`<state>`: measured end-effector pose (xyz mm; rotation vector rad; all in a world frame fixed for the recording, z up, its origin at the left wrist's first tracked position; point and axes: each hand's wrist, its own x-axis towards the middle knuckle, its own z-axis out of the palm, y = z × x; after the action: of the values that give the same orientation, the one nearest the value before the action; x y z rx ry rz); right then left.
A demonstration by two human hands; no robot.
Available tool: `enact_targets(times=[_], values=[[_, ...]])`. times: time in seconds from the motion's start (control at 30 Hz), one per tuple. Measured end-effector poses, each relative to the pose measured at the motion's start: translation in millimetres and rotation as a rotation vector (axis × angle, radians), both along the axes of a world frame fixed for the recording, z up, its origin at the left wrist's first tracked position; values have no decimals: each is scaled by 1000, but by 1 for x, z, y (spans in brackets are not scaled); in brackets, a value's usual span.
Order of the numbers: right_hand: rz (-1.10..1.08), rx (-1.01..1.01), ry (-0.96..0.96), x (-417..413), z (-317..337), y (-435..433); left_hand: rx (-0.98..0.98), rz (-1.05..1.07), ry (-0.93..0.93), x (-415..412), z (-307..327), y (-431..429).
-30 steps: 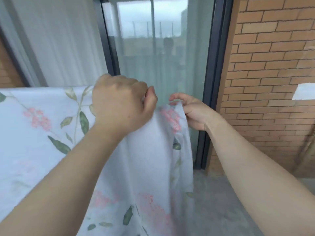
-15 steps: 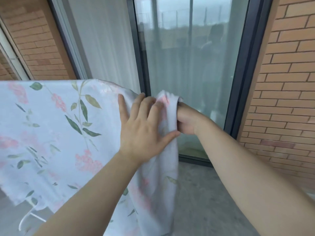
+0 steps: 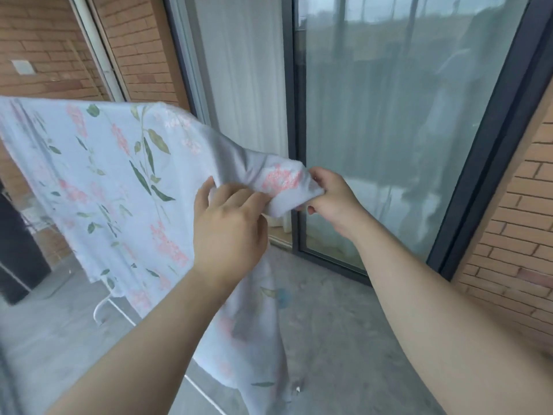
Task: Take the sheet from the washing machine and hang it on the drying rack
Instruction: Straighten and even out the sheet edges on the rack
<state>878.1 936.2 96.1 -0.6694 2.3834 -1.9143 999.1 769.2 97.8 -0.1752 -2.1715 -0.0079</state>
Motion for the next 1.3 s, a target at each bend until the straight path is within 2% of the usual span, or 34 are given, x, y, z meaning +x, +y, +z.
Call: enact_targets(times=[0.13,0.23,0.33,0.4,0.53,0.6,0.73,0.8,0.87,0.97,1.1,1.3], values=[[136,148,-33,-24,-16,0,44,167,107,3,2,21],[201,69,-183,-31,-14,2,163,227,97,4,0,34],[303,-111,-425,-33,-1,4,404,275,22,10,6,48],[424,-126,-505,-27,8,4,561,331,12,16,14,57],[563,-149,-507,-12,17,-1,894,369,74,24,31,66],[560,-184,-465,-7,20,-1,967,365,86,31,37,69],[540,-234,-415,1,22,-7,756,360,-40,51,39,60],[530,-241,-452,5,21,-12,633,417,-119,56,34,50],[541,-253,-538,8,19,-16,584,443,-113,56,30,44],[588,-283,-684,12,8,-20,592,427,-59,53,25,40],[558,-431,-805,7,-14,-36,614,432,-30,46,18,41],[559,-358,-864,-8,-49,-76,667,565,-37,44,6,37]])
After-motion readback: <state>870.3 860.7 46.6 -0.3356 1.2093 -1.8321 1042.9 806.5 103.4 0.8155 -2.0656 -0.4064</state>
